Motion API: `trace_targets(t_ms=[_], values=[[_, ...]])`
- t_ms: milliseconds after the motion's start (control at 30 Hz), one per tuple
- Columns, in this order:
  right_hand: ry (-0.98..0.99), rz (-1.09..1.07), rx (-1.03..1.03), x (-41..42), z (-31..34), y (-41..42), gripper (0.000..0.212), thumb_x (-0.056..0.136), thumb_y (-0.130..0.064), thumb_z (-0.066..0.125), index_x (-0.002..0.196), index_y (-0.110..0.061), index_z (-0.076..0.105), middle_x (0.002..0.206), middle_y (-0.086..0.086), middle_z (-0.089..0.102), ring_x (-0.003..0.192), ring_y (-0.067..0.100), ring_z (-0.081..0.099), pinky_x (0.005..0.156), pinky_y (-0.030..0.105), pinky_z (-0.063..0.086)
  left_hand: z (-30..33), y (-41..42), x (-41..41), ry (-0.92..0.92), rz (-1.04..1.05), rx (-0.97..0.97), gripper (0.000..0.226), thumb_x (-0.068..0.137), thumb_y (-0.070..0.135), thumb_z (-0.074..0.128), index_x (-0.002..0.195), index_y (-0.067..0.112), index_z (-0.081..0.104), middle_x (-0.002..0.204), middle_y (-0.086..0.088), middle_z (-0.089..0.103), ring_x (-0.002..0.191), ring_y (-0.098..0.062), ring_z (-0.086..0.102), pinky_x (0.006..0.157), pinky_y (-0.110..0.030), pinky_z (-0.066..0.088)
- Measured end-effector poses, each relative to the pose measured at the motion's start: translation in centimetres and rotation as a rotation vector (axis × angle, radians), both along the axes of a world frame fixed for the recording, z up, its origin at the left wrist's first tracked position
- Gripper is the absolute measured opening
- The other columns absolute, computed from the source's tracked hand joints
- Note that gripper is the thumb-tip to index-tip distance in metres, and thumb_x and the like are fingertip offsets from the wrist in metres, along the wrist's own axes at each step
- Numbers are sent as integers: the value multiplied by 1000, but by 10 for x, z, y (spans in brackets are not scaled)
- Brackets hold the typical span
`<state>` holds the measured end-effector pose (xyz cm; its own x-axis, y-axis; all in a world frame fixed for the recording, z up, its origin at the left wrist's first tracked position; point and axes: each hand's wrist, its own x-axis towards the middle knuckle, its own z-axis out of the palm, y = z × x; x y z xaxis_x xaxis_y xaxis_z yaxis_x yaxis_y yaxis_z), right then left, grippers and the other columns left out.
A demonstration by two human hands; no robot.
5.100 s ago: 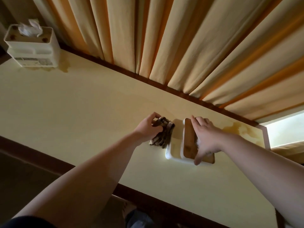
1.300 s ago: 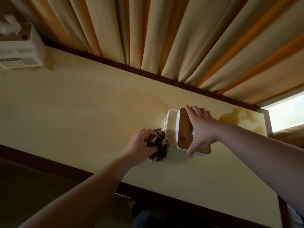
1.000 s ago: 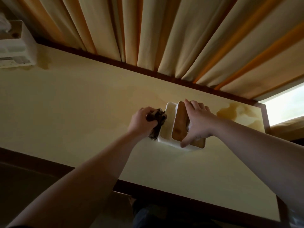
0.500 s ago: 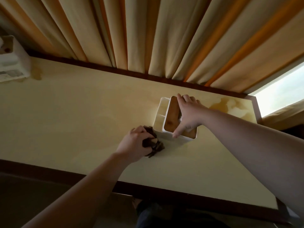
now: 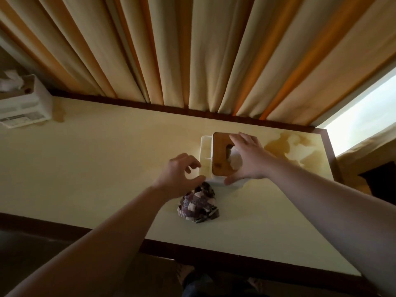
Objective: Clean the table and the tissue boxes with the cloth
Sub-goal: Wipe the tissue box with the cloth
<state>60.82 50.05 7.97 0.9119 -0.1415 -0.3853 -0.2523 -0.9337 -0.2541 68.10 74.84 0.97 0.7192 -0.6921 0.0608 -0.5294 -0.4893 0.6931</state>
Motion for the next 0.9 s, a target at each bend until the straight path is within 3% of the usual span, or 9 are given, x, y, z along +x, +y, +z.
trace_targets(t_ms=[100, 167, 233, 333, 467, 667, 767, 900], values=[[-99, -81, 0, -24, -12, 0, 147, 48, -81, 86, 160, -36, 2, 170, -6, 1, 157, 31, 3, 124, 58, 23, 14, -20, 22, -30, 0, 76, 47, 81, 51, 77, 121, 31, 62, 112, 13, 57, 98, -3, 56, 84, -32, 57], [-161, -121, 17, -34, -19, 1, 141, 50, -77, 88, 157, -40, 4, 168, -5, 5, 157, 31, 6, 124, 56, 22, 20, -34, 37, -46, -30, 133, 69, 79, 59, 78, 138, 32, 53, 133, 9, 53, 120, -9, 51, 101, -34, 50], [-224, -178, 8, -42, -24, 2, 146, 49, -77, 89, 159, -34, 3, 167, 0, 14, 155, 32, 15, 124, 54, 24, 25, -50, 47, -48, -104, 195, 93, 78, 65, 79, 154, 31, 38, 156, 5, 39, 141, -15, 37, 115, -38, 37], [-231, -246, -55, -50, -31, 1, 149, 56, -79, 85, 164, -20, 1, 169, 4, 17, 153, 30, 20, 125, 45, 24, 27, -75, 60, 3, -194, 301, 109, 80, 70, 74, 164, 29, 17, 171, 5, 16, 155, -17, 16, 122, -38, 21], [-207, -274, -79, -52, -33, -9, 146, 59, -76, 85, 165, -16, 5, 167, 6, 24, 150, 30, 27, 122, 44, 31, 21, -90, 69, 28, -243, 388, 109, 81, 74, 69, 164, 25, 17, 170, 4, 18, 154, -19, 21, 123, -40, 23], [-182, -335, -68, -34, -27, -38, 131, 66, -62, 90, 164, -20, 13, 166, 7, 28, 150, 31, 29, 117, 49, 38, 13, -69, 65, -23, -115, 294, 103, 80, 71, 72, 159, 18, 32, 157, -1, 37, 144, -22, 37, 117, -42, 36], [-234, -427, -102, -27, -33, -46, 111, 79, -55, 84, 162, -21, 19, 161, 8, 37, 145, 32, 37, 112, 51, 46, 5, -55, 59, 24, 4, 176, 97, 77, 65, 79, 150, 15, 40, 144, -3, 46, 129, -21, 50, 106, -41, 46], [-324, -575, -48, -33, -49, -28, 75, 98, -39, 66, 159, -19, 29, 157, 6, 45, 142, 28, 44, 110, 48, 48, 1, -44, 57, 100, 65, 127, 114, 67, 69, 84, 155, 20, 30, 141, 2, 45, 120, -13, 51, 103, -39, 48]])
